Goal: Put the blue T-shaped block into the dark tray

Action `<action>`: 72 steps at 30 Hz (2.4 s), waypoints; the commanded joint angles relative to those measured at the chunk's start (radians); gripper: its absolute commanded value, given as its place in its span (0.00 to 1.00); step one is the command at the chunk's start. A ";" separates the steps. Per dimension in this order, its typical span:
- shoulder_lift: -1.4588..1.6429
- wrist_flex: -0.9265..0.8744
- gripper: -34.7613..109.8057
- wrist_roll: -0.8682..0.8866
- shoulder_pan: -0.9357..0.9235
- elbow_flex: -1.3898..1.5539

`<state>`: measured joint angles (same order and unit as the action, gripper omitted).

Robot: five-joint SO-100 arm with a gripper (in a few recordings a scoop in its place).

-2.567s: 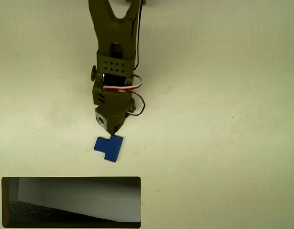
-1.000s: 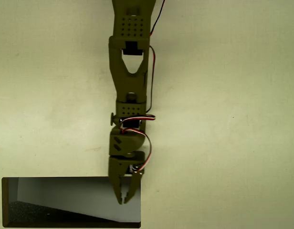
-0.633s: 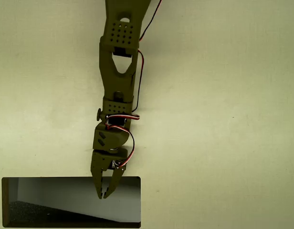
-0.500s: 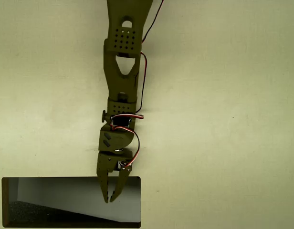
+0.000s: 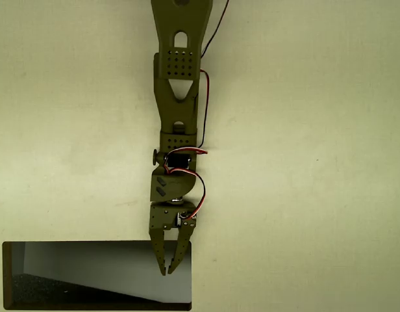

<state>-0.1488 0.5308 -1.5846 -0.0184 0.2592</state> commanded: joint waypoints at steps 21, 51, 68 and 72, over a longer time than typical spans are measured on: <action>-0.008 0.130 0.24 -0.031 0.000 0.041; -0.008 0.130 0.24 -0.031 0.000 0.041; -0.008 0.130 0.24 -0.031 0.000 0.041; -0.008 0.130 0.24 -0.031 0.000 0.041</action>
<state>-0.1488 0.6305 -1.5999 -0.0184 0.2945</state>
